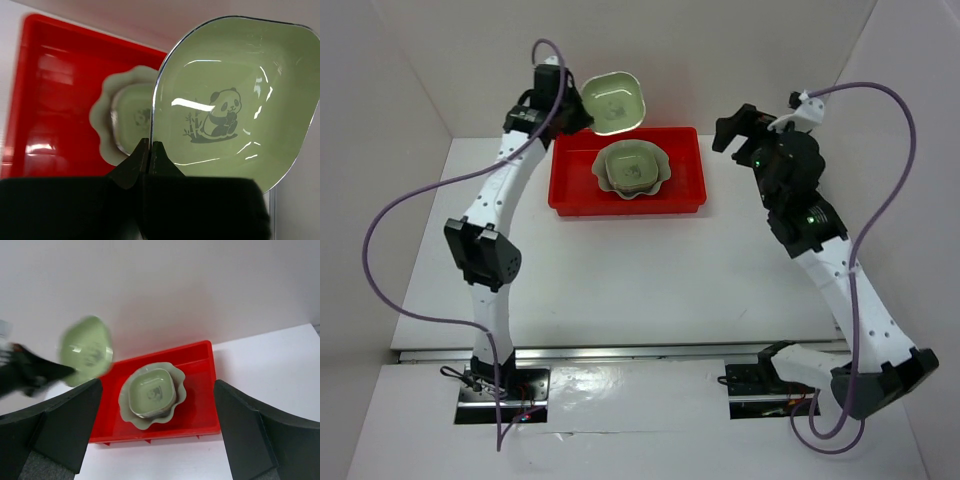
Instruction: Place the plates into the plastic bin on the countertop
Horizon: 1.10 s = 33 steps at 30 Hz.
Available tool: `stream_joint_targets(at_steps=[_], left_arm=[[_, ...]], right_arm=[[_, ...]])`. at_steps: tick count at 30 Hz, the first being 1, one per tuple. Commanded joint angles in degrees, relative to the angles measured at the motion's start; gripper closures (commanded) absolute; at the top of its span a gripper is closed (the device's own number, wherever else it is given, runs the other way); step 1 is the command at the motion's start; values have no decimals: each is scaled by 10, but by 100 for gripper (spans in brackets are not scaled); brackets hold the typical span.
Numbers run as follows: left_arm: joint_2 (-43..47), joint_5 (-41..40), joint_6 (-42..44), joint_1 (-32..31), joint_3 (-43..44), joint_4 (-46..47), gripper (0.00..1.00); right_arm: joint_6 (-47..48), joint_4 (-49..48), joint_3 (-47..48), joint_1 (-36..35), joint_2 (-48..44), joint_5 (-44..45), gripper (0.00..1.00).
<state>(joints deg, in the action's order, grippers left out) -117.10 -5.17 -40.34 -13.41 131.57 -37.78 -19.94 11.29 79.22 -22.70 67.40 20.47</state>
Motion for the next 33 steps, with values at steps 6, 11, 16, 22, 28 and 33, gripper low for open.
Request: stream_joint_targets(at_steps=[6,11,16,22,28,33], left_arm=[[-105,22,-1,-51,65,-5,100],[-146,34,-7,-51,60,12,100],[-175,39,-7,-51,75,12,65],[-175,25,-13,-51,62,18,0],[-51,-51,0,-51,27,-58,0],[202,-78,5,-59,-187,-67,0]], right_arm=[[-28,34,-13,11,-82,-25,1],[-47,34,-45,11,-112,-58,1],[-53,21,-63,11,-131,-71,1],[-53,21,-63,11,-125,-83,1],[-20,64,-44,11,-109,-94,1],[2,159,-31,6,-116,-60,1]])
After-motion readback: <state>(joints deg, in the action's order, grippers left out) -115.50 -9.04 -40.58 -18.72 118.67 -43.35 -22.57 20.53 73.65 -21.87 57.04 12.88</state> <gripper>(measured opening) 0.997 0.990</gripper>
